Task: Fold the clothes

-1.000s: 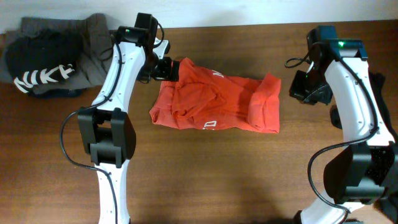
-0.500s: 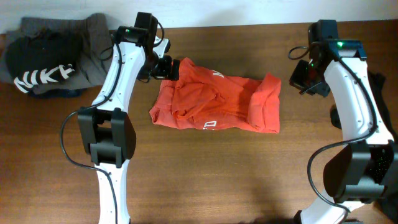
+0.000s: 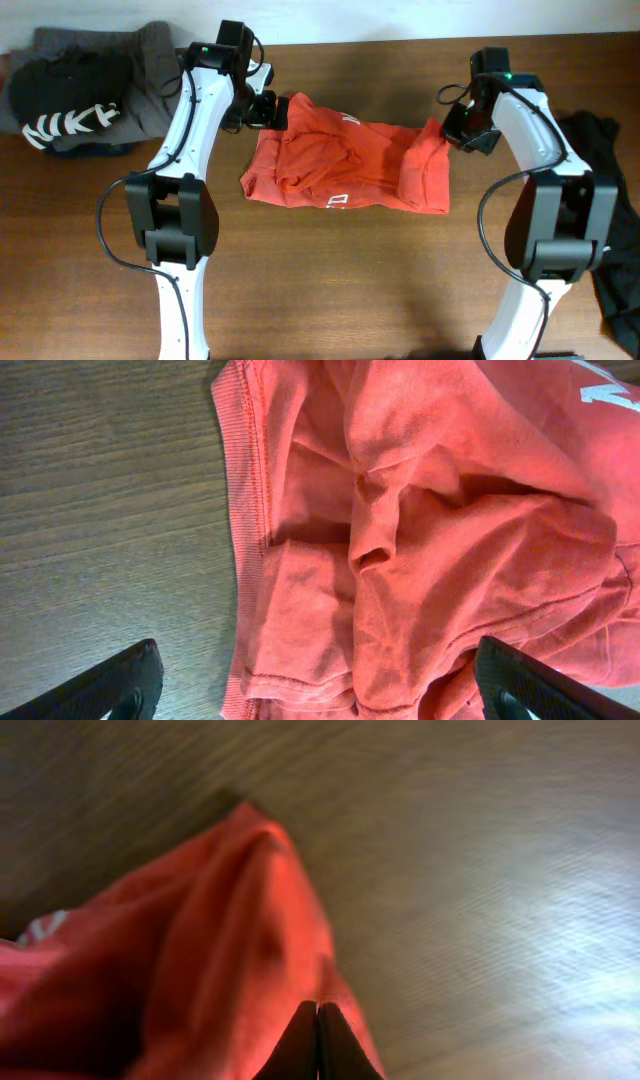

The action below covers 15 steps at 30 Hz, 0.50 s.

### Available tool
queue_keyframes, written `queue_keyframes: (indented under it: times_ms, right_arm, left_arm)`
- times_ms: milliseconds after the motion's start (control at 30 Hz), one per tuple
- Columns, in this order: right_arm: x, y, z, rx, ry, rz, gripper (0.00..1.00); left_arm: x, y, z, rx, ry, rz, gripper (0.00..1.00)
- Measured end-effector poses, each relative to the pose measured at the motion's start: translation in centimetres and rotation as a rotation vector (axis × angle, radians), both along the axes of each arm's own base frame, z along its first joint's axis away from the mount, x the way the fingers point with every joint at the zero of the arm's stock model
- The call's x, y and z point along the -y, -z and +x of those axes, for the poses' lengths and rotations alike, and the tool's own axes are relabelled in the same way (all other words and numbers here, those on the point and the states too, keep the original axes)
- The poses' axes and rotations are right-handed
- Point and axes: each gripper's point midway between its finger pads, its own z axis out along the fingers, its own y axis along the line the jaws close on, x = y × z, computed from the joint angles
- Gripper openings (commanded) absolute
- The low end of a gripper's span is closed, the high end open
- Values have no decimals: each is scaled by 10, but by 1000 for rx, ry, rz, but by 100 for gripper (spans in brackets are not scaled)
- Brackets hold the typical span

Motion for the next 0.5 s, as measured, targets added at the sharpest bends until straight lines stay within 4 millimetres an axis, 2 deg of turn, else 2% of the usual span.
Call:
queue_keyframes:
  times_ms: [167, 267, 433, 500]
  right_arm:
    - [-31, 9, 16, 48, -58, 69, 4]
    - [-62, 14, 22, 67, -118, 92, 4]
    - [-120, 30, 21, 68, -236, 110, 4]
    - [-127, 30, 18, 65, -254, 109, 4]
  left_arm:
    - [0, 0, 0, 0, 0, 0, 99]
    - [0, 0, 0, 0, 0, 0, 99]
    - [0, 0, 0, 0, 0, 0, 99]
    - [0, 0, 0, 0, 0, 0, 99]
